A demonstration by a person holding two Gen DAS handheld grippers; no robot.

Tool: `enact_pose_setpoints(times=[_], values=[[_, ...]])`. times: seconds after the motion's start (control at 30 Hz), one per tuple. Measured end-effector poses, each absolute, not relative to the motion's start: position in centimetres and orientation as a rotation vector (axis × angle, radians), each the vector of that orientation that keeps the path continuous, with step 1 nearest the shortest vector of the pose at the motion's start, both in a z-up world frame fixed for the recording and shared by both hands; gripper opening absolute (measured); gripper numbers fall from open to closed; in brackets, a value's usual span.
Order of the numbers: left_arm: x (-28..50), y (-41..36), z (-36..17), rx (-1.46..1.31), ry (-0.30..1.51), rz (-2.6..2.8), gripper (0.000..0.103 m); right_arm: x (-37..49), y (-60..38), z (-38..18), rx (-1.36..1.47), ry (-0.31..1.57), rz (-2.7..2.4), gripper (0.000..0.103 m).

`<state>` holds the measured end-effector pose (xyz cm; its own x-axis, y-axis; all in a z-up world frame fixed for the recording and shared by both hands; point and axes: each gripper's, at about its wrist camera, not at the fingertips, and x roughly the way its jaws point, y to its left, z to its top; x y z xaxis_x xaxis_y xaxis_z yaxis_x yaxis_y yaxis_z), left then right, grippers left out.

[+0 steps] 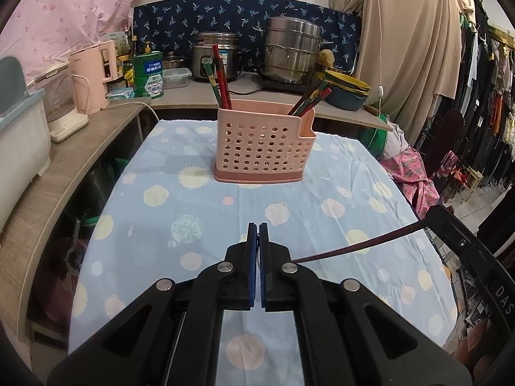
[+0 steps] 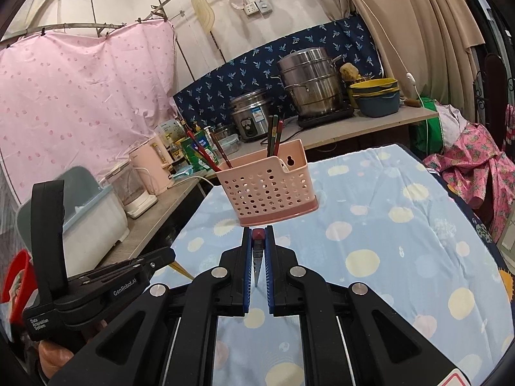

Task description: Organize utensils

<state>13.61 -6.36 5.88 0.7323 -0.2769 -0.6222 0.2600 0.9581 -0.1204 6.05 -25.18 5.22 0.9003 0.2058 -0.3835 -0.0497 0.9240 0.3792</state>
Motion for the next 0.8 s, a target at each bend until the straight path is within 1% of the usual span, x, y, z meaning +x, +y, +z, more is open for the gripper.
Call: enact_pose_setpoints(times=[0.5,0.8], values=[[19.1,-6.3,10.5,-0.049,0.632,-0.329,0.001,11.5,-25.7,10.1,0.352,0.352,0.158,0.007],[22.7,-6.5,14.8,-0.050,0.545,-0.327,0.001,15.2,-25.8,13.6,0.304,0.262,0.133,0.007]])
